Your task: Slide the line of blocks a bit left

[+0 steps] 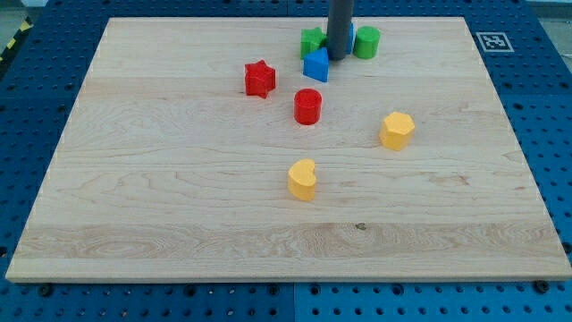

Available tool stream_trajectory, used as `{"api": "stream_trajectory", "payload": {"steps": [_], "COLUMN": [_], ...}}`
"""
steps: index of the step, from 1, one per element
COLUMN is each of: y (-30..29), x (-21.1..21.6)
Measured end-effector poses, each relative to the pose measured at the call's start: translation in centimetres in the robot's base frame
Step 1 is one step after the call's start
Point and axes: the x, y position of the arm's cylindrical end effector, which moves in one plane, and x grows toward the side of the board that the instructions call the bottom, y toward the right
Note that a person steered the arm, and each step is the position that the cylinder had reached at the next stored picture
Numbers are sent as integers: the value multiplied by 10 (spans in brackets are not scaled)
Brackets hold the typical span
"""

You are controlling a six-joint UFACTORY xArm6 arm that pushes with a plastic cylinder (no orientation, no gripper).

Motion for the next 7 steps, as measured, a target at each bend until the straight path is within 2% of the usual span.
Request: {"api": "stream_trajectory", "payload": {"steps": [2,4,5,7], "y": [6,105,109,98], "x": [12,12,-8,-9]}}
